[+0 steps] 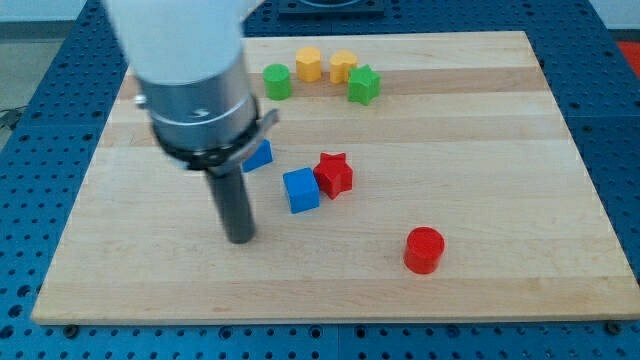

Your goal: Separate the blue triangle from the blue cube

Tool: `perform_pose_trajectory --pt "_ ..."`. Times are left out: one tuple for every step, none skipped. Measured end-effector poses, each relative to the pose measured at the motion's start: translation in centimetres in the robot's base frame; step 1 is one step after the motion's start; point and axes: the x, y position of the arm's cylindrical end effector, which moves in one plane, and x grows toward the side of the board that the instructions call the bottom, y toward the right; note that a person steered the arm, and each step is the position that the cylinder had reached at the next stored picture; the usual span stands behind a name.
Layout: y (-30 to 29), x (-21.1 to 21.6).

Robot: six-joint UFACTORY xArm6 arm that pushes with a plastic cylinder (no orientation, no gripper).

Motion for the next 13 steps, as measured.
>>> perform_pose_trajectory --pt "-1.5 -6.2" --pt "-1.4 -8.6" --pt "-1.2 -10.2" --pt "-1.2 -9.0" --pt "-1.2 -5.6" --pt "1.3 -5.8" --pt "2.3 -6.7" --pt "3.0 -9.7" --pt "3.0 -10.1" --pt "3.0 -10.1" --pt "3.2 -9.3" --pt "3.5 -4.7" --pt "3.0 -4.5"
